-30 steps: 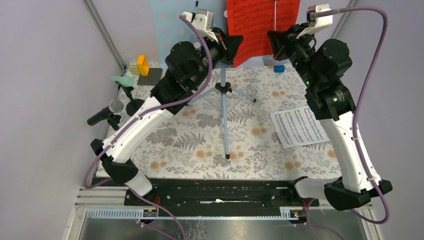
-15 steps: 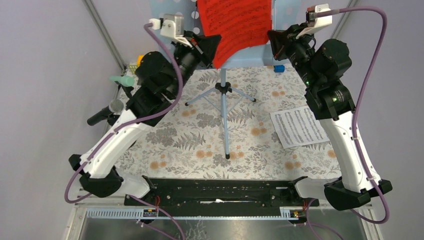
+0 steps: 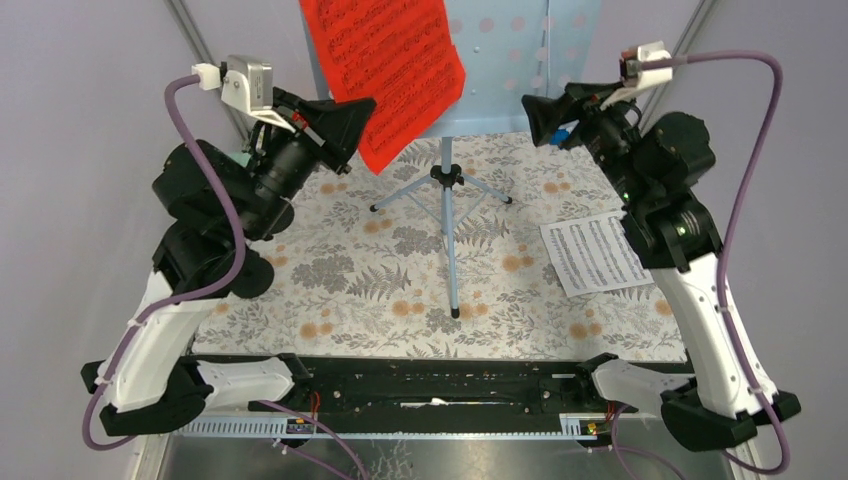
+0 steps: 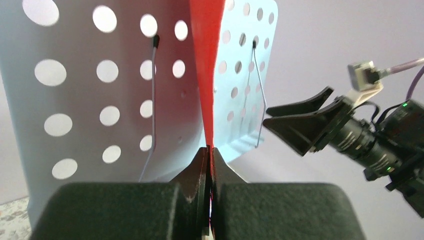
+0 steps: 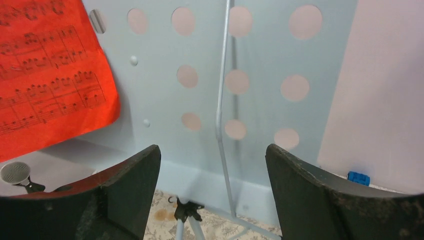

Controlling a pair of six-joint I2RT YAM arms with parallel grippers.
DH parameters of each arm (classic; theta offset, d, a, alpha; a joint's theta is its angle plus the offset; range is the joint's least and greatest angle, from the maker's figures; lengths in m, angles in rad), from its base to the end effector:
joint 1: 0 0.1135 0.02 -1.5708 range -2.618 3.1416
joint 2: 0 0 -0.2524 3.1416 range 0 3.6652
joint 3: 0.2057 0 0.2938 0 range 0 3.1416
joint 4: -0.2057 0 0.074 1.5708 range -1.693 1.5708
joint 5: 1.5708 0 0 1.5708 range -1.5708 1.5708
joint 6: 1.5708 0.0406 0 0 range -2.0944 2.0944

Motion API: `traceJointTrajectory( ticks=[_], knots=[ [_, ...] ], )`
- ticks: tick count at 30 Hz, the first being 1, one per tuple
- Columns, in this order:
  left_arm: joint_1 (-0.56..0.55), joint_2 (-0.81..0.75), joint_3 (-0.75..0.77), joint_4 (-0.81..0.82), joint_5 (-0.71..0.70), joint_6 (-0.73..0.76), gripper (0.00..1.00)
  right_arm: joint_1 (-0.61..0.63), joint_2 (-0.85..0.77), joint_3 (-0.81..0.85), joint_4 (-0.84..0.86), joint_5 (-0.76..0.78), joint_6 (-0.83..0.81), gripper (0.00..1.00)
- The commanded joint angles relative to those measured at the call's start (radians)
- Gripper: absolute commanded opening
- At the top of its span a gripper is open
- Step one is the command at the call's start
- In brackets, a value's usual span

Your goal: Pack up the instrument practice props

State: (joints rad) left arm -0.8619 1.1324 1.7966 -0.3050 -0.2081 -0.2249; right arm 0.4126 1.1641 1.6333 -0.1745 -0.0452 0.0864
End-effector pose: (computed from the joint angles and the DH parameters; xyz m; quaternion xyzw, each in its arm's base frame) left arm 0.1423 -0.1530 0.6065 0.0963 0.5646 -0.3721 0.7304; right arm 0.2367 0.1056 0.5622 -0.1146 0.5846 0.2113 0.7749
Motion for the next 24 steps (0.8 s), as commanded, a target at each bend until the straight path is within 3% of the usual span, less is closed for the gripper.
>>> traceJointTrajectory(
  ticks=[1,5,12,16,20,24],
  knots=[
    [0.003,-0.023,0.042,-0.190,0.096,0.025,0.00,0.006,-0.137,-0.078,0.038,0.000,-0.003,0.85],
    [0.002,-0.045,0.031,-0.297,0.166,0.018,0.00,0.006,-0.250,-0.183,0.006,0.001,-0.005,0.91],
    [0.001,-0.023,0.022,-0.490,0.329,0.051,0.00,0.006,-0.390,-0.253,-0.136,-0.208,0.016,0.96],
    [-0.009,-0.028,0.006,-0.575,0.339,0.072,0.00,0.005,-0.455,-0.292,-0.158,-0.195,0.022,0.96],
    [-0.063,-0.003,0.005,-0.678,0.251,0.081,0.00,0.006,-0.491,-0.305,-0.182,-0.068,0.023,0.96],
    [-0.227,0.025,-0.065,-0.711,0.005,0.048,0.00,0.006,-0.529,-0.341,-0.160,0.108,0.044,0.97]
  ],
)
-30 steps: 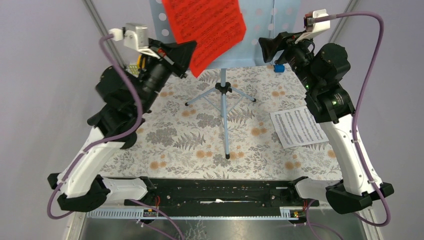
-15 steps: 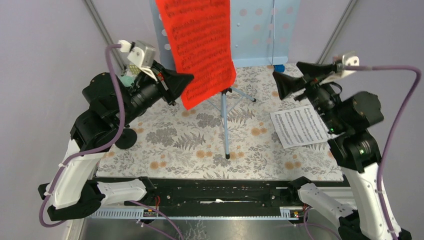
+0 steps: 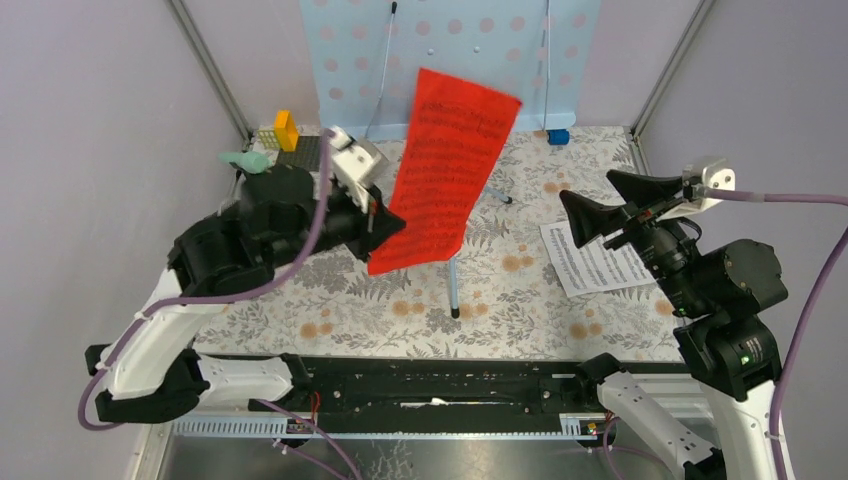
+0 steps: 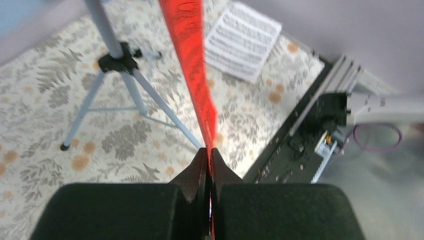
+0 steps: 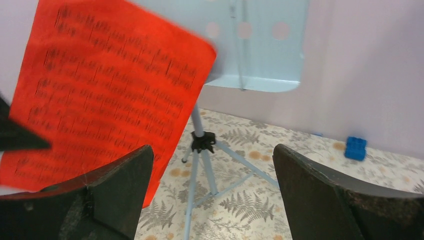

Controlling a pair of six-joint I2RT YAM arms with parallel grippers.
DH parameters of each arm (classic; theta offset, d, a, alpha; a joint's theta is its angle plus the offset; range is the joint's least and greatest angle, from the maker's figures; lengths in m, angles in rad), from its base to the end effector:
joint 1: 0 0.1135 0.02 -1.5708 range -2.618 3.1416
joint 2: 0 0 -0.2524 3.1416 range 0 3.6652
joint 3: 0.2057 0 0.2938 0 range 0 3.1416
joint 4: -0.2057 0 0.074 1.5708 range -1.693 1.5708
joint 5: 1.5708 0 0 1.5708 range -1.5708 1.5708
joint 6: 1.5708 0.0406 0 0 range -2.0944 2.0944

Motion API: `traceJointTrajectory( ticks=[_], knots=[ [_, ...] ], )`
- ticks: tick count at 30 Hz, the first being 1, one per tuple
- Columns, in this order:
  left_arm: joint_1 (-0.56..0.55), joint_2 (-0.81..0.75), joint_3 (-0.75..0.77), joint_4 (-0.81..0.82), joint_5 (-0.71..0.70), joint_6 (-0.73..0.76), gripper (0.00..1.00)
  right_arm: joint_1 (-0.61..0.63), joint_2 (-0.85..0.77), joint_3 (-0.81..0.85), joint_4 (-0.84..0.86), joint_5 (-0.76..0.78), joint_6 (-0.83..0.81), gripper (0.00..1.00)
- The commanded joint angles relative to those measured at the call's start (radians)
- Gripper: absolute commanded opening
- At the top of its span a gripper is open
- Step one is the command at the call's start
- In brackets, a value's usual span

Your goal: Pack up the instrument practice props

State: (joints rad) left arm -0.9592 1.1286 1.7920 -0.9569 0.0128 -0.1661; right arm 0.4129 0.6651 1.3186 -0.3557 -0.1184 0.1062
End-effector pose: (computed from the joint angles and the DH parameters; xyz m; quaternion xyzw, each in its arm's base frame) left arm 0.1209 -0.1733 0.5329 0.3136 0.7391 -0.3223 0.5015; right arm 0.1103 0.0536 0.5253 -0.1376 0.5791 0.2400 0.7669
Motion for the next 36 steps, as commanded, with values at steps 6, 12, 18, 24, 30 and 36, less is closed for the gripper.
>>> traceJointTrajectory(
  ticks=[6,12,18,24,30,36],
  knots=[
    [-0.361,0.070,-0.242,0.059,-0.392,-0.088,0.00,0.006,-0.073,-0.046,0.016,0.237,0.022,0.97],
    [-0.452,0.184,-0.272,0.192,-0.385,-0.084,0.00,0.005,-0.149,-0.018,0.012,0.363,0.034,0.97],
    [-0.484,0.418,-0.087,0.218,-0.336,0.019,0.00,0.006,-0.196,0.042,-0.033,0.395,0.031,0.97],
    [-0.489,0.632,0.126,0.201,-0.257,0.102,0.00,0.006,-0.214,0.121,-0.081,0.370,0.026,0.97],
    [-0.489,0.874,0.484,0.046,-0.173,0.230,0.00,0.006,-0.238,0.151,-0.101,0.360,0.021,0.97],
    [-0.487,0.979,0.600,0.067,-0.157,0.374,0.00,0.006,-0.239,0.166,-0.121,0.353,0.019,0.97]
  ],
)
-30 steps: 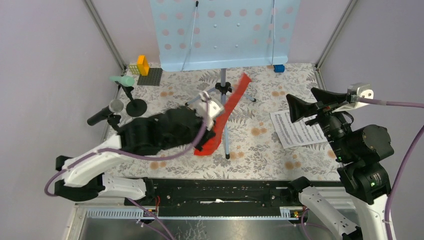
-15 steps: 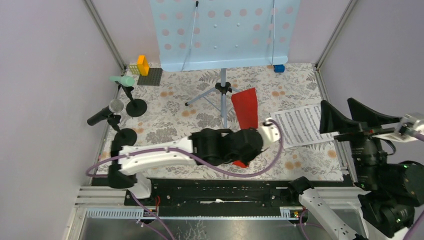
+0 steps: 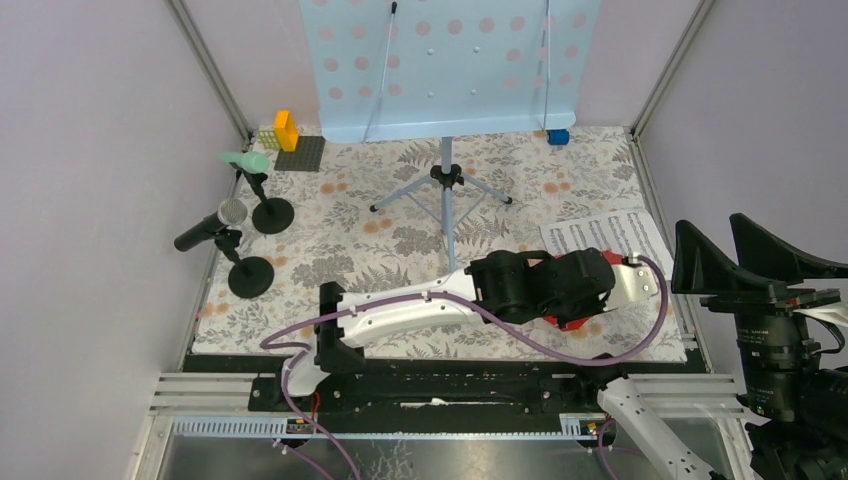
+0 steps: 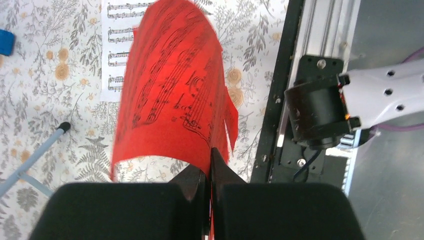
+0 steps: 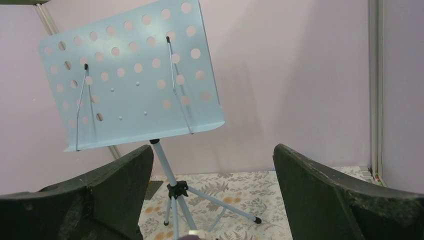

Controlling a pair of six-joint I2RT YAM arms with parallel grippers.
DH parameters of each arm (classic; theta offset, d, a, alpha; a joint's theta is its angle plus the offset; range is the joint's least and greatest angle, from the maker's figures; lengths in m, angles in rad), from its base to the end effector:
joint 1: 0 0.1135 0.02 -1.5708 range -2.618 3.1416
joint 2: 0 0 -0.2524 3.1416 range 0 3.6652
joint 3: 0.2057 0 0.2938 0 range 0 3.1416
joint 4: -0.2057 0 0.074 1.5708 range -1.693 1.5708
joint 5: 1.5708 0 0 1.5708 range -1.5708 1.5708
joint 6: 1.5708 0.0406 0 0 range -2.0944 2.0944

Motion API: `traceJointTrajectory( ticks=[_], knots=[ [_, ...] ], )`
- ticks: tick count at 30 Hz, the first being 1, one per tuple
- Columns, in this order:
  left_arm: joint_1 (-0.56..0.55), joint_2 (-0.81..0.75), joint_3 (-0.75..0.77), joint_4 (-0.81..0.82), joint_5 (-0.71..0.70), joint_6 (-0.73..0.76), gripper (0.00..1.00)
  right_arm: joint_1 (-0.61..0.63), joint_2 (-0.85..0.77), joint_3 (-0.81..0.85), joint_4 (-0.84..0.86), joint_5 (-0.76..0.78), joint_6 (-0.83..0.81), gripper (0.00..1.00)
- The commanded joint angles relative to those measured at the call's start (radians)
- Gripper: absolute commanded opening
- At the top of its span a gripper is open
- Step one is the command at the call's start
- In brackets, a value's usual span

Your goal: Pack up the instrument practice props

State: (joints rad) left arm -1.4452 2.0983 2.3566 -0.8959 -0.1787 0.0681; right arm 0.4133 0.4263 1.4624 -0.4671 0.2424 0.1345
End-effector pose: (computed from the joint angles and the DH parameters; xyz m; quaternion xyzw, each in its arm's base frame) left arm 0.0700 -0.4965 0.3952 0.5815 0.6744 -0.2232 0.3966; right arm -0.0138 -0.0167 0.5570 0.0388 0.4868 0.1796 0.8540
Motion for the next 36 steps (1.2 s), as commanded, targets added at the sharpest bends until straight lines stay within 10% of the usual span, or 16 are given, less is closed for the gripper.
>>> traceJointTrajectory(
  ticks=[1,18,36],
  knots=[
    [0.000,0.011,0.024,0.025,0.041,0.170,0.00,0.006,-0.003,0.020,-0.009,-0.008,-0.008,0.97],
    [0.226,0.218,0.092,0.140,0.320,0.401,0.00,0.005,0.002,-0.044,-0.064,0.007,-0.039,0.97],
    [0.435,0.419,0.144,0.434,0.635,0.194,0.00,0.005,0.004,-0.202,-0.064,0.013,-0.068,0.98]
  ],
)
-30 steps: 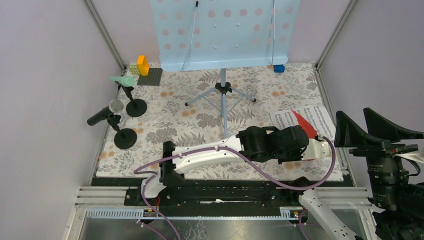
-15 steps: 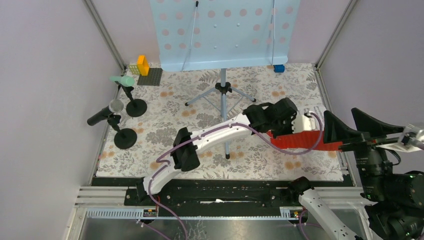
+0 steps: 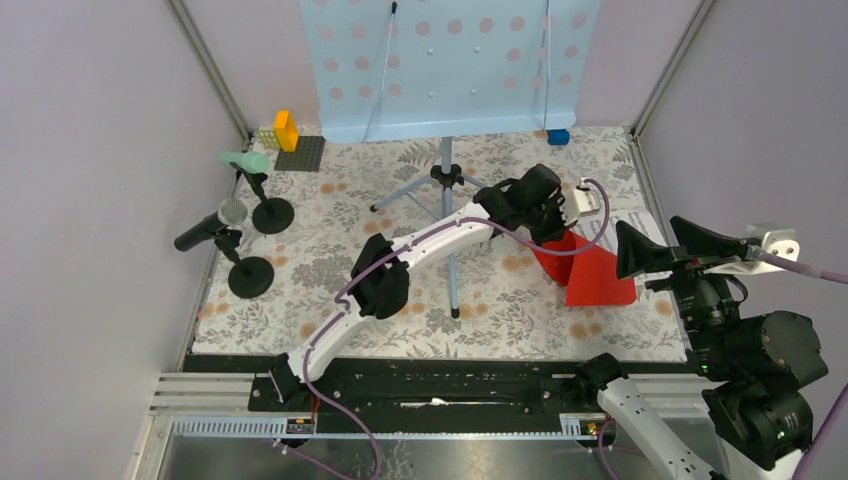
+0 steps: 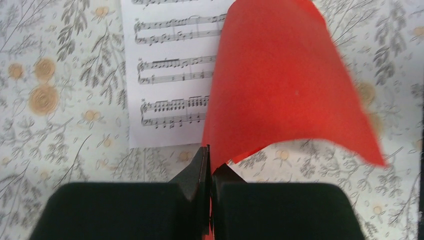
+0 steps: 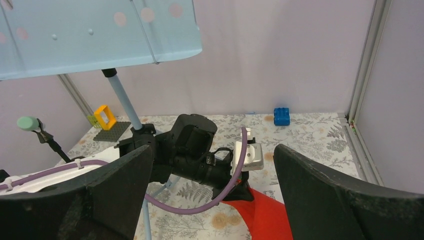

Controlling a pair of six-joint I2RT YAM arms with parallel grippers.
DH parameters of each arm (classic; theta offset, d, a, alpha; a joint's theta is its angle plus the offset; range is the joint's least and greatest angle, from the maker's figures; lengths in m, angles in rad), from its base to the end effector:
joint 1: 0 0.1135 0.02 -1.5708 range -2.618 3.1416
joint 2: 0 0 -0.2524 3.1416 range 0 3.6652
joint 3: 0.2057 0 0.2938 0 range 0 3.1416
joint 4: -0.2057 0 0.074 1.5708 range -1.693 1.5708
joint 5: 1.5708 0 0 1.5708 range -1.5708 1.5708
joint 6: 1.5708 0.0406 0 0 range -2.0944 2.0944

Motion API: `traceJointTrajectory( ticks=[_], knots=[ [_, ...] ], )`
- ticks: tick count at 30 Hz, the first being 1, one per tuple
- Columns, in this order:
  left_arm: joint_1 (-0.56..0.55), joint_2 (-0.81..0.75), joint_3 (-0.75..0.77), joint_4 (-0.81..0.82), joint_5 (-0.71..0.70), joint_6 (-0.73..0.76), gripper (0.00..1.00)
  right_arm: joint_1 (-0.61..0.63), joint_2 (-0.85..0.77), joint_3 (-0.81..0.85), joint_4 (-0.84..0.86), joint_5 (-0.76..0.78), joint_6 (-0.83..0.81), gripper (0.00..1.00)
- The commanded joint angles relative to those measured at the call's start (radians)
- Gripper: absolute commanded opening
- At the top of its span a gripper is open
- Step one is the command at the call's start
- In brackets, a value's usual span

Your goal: Pack up the instrument practice props

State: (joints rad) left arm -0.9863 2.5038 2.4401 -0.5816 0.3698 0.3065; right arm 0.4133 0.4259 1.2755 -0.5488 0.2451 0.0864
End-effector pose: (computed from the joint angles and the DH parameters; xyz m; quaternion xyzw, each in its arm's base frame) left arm 0.3205 -0.5110 0.2381 0.5953 0.6527 -0.3014 0.3588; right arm 0.0436 0.0084 0.5070 0.0013 0.5969 0.1273 0.7922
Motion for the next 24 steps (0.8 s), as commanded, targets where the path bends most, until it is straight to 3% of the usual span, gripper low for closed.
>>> traceJointTrajectory(
  ticks=[1,10,17,24],
  knots=[
    [-0.023,0.017,0.061,0.127,0.093,-0.052,0.00,0.006,0.004,-0.022,0.018,0.010,-0.020,0.98],
    [-0.009,0.043,0.054,0.173,0.170,-0.141,0.00,0.005,0.006,-0.039,0.015,-0.006,-0.010,0.98],
    [0.039,-0.037,-0.040,0.247,0.190,-0.245,0.00,0.005,0.014,-0.060,-0.006,0.003,0.002,0.98],
    [0.059,0.012,-0.026,0.292,0.178,-0.354,0.00,0.005,0.158,-0.018,-0.230,0.071,0.056,0.98]
  ],
)
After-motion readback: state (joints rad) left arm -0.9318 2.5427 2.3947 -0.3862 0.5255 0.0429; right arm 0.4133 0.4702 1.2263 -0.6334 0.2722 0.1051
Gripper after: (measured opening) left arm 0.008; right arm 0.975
